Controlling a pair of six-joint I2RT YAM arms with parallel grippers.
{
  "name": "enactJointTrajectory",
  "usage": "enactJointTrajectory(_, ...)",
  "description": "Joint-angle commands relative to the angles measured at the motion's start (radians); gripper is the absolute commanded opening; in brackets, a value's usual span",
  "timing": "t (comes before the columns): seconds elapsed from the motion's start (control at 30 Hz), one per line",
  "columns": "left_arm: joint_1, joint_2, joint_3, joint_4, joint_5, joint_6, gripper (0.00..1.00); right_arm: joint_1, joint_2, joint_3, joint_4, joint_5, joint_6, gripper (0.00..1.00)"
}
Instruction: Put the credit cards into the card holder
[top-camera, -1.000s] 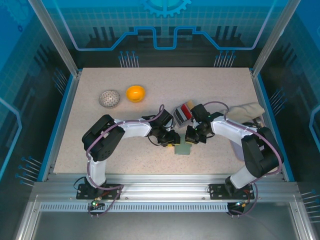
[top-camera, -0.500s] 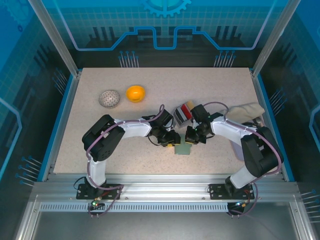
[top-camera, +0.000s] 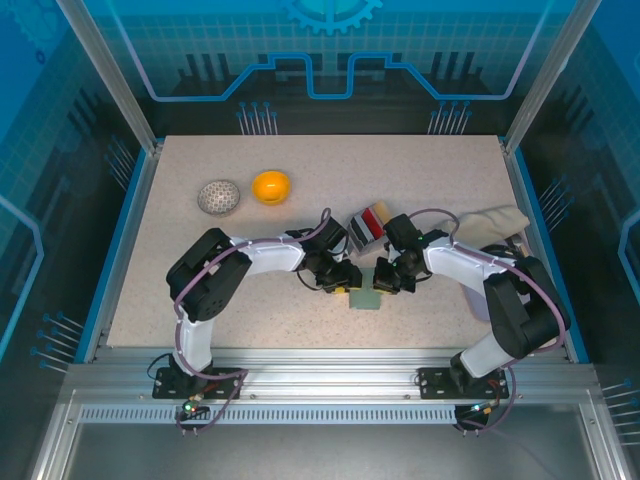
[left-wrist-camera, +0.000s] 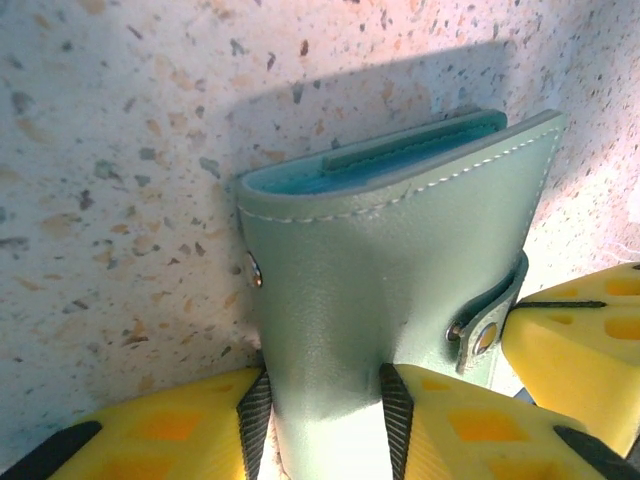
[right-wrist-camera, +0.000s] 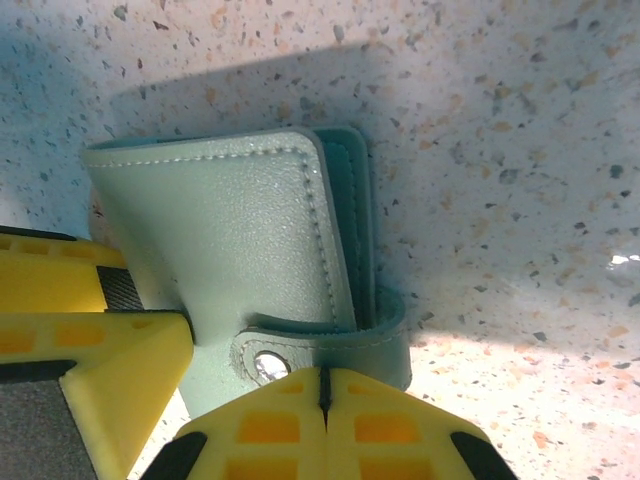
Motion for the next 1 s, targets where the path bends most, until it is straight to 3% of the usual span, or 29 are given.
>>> enactJointTrajectory(0.0,-0.037,0.069,0.006,0.003,0.015,0.032,0.39,-0.014,0.013,0.000,0.018,-0.030,0.016,0.04)
enactJointTrajectory(0.67,-0.042,0.072,0.010,-0.002,0.016,0.038,0.33,0.007,0.036,-0.003,0.056,-0.013,0.050,0.04)
enactJointTrajectory(0.97,-0.038,0.003,-0.063,0.103,-0.015,-0.083,0.29,0.094,-0.034,0.128,-0.206,0.231,-0.011,0.18)
